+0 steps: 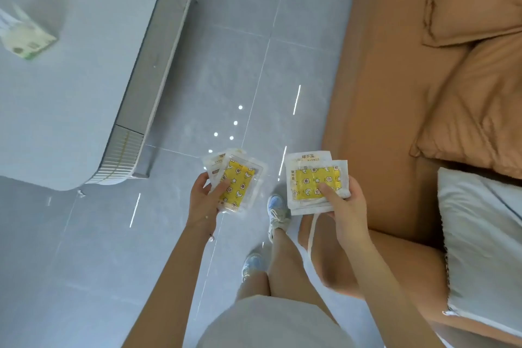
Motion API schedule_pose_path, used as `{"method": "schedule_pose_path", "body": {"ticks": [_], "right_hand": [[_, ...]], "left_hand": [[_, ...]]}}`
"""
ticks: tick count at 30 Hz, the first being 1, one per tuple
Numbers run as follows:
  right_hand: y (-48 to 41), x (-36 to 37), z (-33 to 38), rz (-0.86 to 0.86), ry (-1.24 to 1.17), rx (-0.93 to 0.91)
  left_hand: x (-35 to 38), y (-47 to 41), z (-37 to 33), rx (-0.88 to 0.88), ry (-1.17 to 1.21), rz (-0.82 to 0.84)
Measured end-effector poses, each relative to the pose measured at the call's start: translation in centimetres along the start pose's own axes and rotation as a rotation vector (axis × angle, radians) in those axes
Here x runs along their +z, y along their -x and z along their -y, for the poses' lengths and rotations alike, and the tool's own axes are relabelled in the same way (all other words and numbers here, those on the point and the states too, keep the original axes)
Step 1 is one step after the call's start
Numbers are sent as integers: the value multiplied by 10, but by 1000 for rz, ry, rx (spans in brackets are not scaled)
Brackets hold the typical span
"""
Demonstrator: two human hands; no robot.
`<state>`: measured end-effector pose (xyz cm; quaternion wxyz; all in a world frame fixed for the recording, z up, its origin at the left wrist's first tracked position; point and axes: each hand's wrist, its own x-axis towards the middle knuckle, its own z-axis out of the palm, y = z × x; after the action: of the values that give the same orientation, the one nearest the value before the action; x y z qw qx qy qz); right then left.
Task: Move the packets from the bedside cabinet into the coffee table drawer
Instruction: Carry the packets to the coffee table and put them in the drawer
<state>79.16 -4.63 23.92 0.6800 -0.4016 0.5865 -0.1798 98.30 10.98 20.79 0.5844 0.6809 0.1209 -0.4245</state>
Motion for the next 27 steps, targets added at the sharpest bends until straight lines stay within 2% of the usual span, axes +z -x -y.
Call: {"method": "schedule_pose_path", "body": {"ticks": [8, 14, 17, 27], "right_hand": [[-75, 88, 82, 168, 90, 58], [-131, 211, 120, 321, 195, 105], [-144, 245, 130, 356, 203, 102], [-218, 439, 217, 495, 362, 75]], "left_hand": [[-16, -45, -58, -13, 163, -182], [-54, -107, -115, -1, 300, -341], [-61, -124, -134, 13, 301, -368], [-111, -241, -255, -8, 453, -473]]}}
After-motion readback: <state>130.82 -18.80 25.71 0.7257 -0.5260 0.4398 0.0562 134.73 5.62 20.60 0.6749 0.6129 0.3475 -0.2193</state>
